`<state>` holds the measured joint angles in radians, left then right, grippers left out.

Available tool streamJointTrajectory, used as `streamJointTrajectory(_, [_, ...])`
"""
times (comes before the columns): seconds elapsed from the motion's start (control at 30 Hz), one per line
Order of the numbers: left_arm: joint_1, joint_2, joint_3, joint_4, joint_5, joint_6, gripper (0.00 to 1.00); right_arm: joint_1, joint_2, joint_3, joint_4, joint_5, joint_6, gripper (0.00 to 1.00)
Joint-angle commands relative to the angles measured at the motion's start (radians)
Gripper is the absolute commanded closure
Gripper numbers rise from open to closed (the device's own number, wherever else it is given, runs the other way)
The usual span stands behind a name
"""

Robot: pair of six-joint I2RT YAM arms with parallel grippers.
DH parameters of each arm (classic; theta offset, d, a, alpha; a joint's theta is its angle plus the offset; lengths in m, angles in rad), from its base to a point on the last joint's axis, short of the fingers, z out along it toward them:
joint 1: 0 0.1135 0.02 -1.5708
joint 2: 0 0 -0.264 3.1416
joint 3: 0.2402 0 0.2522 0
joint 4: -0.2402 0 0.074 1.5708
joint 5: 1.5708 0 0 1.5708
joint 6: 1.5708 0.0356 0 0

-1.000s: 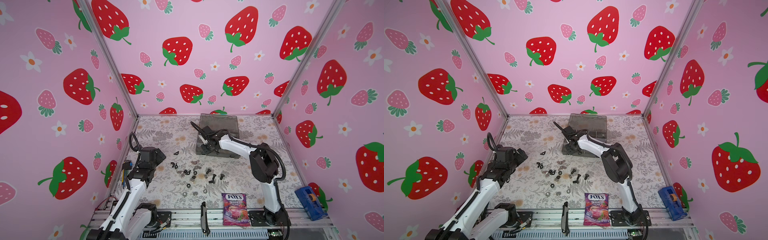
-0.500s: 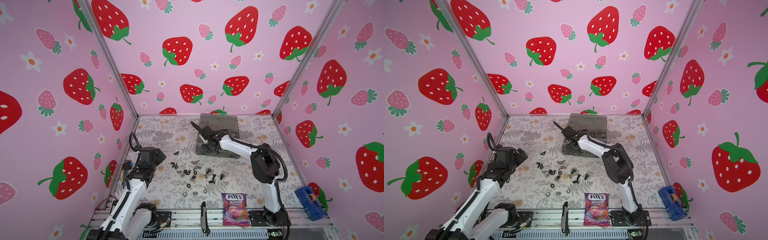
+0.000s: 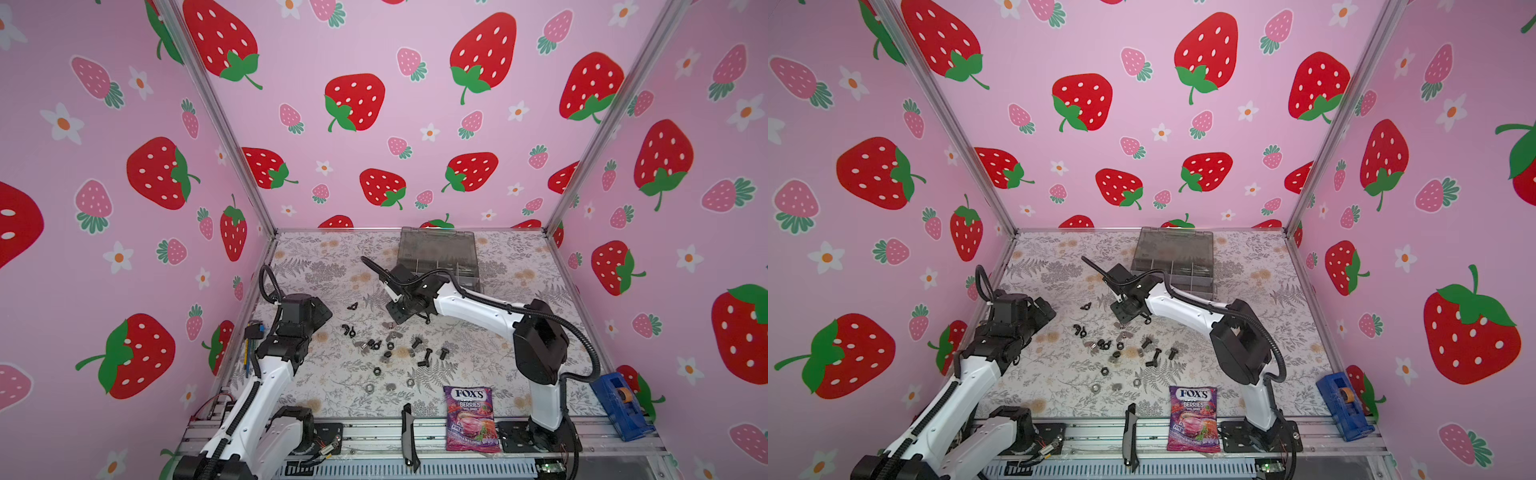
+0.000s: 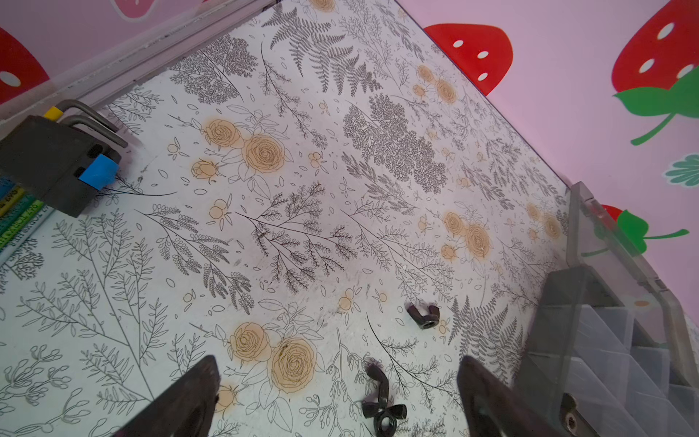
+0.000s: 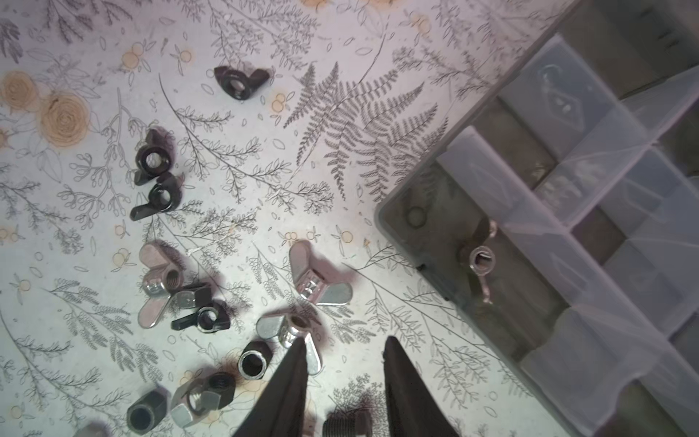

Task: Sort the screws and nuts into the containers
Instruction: 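Move the right gripper back to the pile and grasp another silver wing nut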

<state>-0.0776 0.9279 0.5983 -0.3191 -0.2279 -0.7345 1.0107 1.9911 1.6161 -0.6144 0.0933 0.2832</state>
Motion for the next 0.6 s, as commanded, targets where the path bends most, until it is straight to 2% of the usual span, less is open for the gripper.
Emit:
streamJointTrajectory(0.0, [0.004,0.002,0.010,-0.023,-0.014,-0.014,0.01,0.014,0.049,-0.004,-0.028,-0.035,-0.009,0.60])
streamJointTrajectory(0.2, [0.004,-0.004,0.005,-0.026,-0.020,-0.013,0.01,0.014,0.095,-0.004,-0.019,-0.042,-0.027,0.52])
streamJointTrajectory(0.57, [0.004,-0.002,0.003,-0.023,-0.021,-0.011,0.01,0.007,0.162,0.014,0.004,-0.015,-0.032,0.51])
